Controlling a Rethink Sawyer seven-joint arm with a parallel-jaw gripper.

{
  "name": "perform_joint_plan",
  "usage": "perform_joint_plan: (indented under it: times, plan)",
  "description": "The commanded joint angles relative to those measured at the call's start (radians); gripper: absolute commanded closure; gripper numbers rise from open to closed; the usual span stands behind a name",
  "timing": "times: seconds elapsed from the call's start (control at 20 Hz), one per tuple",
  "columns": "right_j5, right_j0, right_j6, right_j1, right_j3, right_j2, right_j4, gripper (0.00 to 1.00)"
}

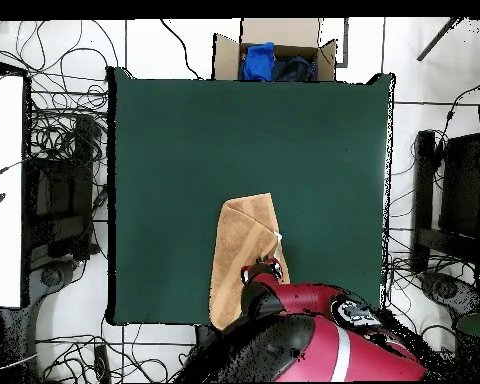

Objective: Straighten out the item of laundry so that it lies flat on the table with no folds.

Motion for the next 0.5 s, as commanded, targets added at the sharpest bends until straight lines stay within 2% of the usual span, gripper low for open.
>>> perform_joint_plan:
  times: [0.05,0.25,0.5]
  plan:
    - [-0.062,0.044,0.228,0.073,-0.052,0.066,0.087,1.0]
    - [-0.044,0.057,0.232,0.014,-0.024,0.056,0.1,1.0]
    - [0.062,0.062,0.219,-0.12,0.038,0.065,0.128,1.0]
